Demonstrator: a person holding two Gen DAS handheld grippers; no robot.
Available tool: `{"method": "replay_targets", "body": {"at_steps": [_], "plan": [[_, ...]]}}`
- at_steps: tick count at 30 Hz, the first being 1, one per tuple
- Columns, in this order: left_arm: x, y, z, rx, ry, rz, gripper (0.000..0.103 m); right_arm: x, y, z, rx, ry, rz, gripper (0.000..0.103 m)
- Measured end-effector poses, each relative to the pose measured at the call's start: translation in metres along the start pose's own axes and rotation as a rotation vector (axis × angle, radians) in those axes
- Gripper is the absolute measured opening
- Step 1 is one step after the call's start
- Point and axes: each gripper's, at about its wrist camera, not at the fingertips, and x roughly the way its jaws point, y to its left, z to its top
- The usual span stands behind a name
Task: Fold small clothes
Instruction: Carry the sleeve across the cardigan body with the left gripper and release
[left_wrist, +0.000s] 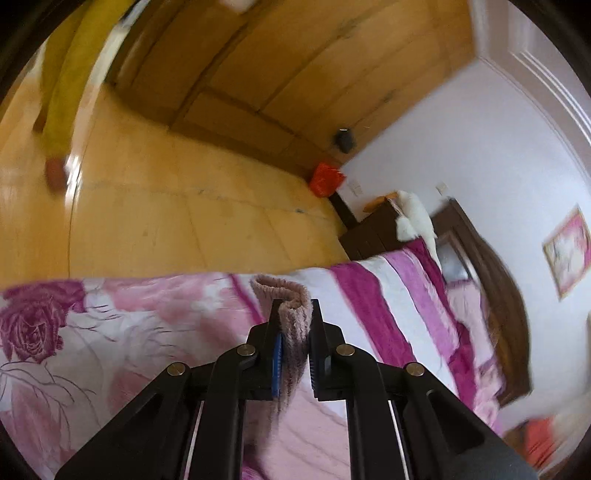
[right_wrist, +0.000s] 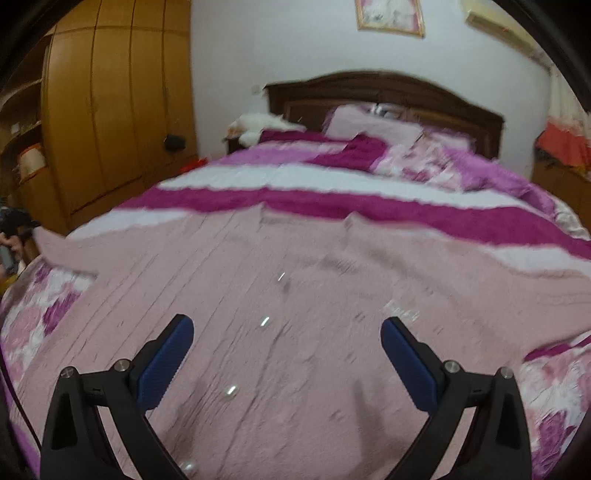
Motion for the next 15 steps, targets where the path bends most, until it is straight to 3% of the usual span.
{"method": "replay_targets", "body": {"at_steps": [3, 7, 12, 15], "plan": [[-0.009, -0.053, -0.017, 0.136, -0.021, -0.008, 0.0, -0.002, -0.019, 0.011, 0.053, -0.014, 0.005, 0.103], [-0.015, -0.115, -0.044, 0.215, -0.006, -0.046, 0.0, -0.011, -0.054, 0.022, 0.118, -0.05, -0.024, 0.103], [-0.021, -0.19, -0.101, 0.343, 0.02, -0.104, 0.0, -0.034, -0.101, 0.032, 0.12, -0.08, -0.141, 0.103], [-0.019, -0.223, -0.143, 0.376, 0.075, -0.135, 0.0, -0.045, -0.119, 0.037, 0.055, -0.086, -0.27, 0.103]]}}
